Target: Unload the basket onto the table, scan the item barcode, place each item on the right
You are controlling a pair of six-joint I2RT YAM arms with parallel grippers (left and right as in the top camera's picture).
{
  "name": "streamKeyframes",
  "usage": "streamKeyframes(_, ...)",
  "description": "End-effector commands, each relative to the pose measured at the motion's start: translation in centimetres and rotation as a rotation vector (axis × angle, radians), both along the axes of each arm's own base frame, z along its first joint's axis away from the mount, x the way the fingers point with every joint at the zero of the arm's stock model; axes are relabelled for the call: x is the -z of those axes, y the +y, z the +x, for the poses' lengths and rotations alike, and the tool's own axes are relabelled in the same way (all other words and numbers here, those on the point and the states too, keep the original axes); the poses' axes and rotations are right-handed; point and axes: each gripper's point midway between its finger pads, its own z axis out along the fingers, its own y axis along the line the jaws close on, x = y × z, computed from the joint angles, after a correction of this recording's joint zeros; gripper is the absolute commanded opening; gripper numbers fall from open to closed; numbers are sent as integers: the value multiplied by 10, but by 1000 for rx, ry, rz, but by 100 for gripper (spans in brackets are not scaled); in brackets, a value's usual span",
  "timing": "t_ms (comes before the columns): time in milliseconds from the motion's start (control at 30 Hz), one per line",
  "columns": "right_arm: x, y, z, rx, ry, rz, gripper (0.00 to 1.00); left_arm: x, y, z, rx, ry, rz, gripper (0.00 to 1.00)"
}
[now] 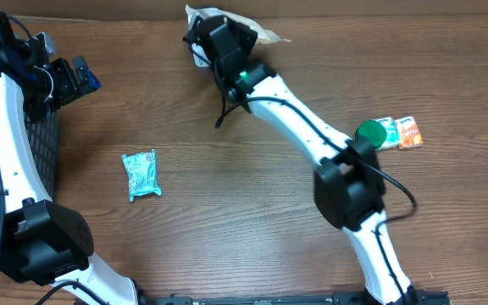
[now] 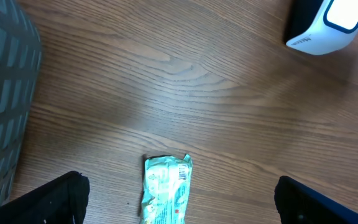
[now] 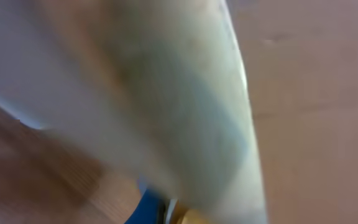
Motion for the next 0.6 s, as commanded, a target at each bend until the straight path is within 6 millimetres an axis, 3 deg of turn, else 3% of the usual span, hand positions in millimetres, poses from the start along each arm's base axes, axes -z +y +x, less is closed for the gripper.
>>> streamKeyframes(0,-98,-5,-29,25,-79,307,4,5,1,1,2,12,0,99)
streamKeyframes(300,-149,-39,-104,96,225,868,4,5,1,0,2,12,0,99)
streamKeyframes(433,-160,-72,-125,183,373,1085,4,5,1,0,2,12,0,100)
streamKeyframes(567,-157,-114,-136,308,537,1277,4,5,1,1,2,12,0,100)
